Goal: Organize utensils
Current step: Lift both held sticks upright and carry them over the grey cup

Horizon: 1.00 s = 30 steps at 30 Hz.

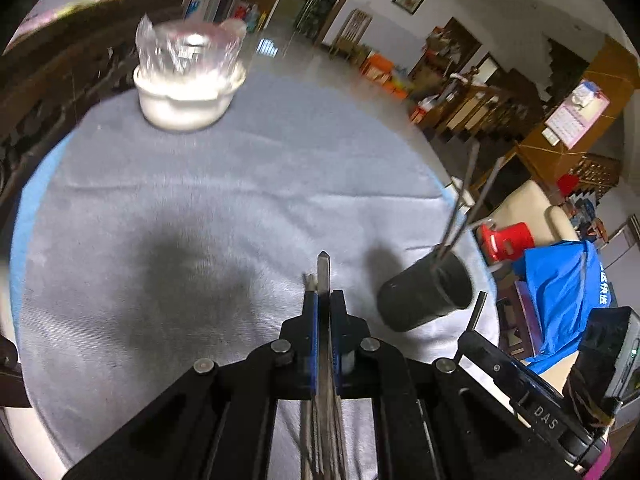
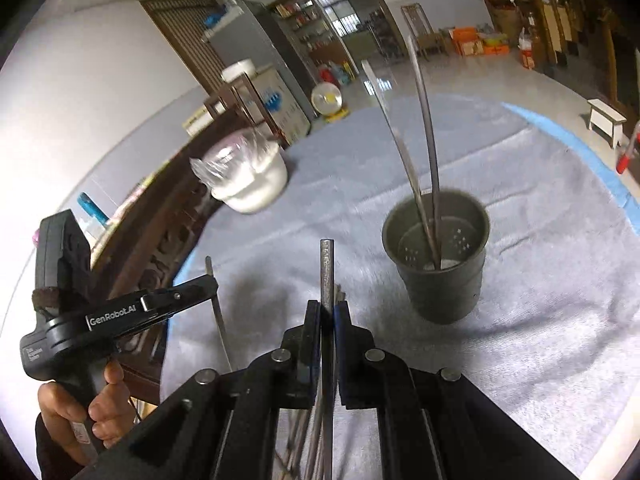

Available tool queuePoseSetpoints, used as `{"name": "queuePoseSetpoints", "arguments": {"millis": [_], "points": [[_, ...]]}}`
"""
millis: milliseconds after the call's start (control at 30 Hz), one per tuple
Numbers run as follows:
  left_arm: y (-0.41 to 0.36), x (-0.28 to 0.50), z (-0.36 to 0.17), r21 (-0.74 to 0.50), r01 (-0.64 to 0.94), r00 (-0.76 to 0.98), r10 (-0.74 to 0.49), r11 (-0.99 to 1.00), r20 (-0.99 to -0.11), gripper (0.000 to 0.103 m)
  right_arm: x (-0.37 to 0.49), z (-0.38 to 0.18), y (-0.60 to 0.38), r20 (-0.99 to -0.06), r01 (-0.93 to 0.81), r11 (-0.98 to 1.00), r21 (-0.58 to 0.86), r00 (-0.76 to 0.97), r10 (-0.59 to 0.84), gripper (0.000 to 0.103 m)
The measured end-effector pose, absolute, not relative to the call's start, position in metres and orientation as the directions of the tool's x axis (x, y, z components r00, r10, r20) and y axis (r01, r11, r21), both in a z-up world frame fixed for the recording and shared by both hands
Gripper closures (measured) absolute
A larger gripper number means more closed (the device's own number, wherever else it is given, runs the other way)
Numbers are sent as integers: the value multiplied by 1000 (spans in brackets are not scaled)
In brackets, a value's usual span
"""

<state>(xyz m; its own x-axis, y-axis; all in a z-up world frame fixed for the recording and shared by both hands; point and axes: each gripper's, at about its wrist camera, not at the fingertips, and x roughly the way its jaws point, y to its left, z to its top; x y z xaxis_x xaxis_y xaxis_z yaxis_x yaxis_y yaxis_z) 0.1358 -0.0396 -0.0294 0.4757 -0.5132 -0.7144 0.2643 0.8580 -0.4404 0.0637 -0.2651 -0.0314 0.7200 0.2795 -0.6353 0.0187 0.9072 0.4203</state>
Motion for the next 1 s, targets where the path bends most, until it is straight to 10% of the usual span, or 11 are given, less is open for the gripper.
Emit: {"name": "queuePoseSetpoints", "arguments": {"millis": [367,1000], "points": [[-41,100,21,-360,340,587,-495,869,-641,97,29,3,-266,-562,-21,918,396,785,261,95],[12,199,-127,-353,-156,290,-299,923,-909,79,32,-5,-276,-561,-22,903,429,777,286,95]]}}
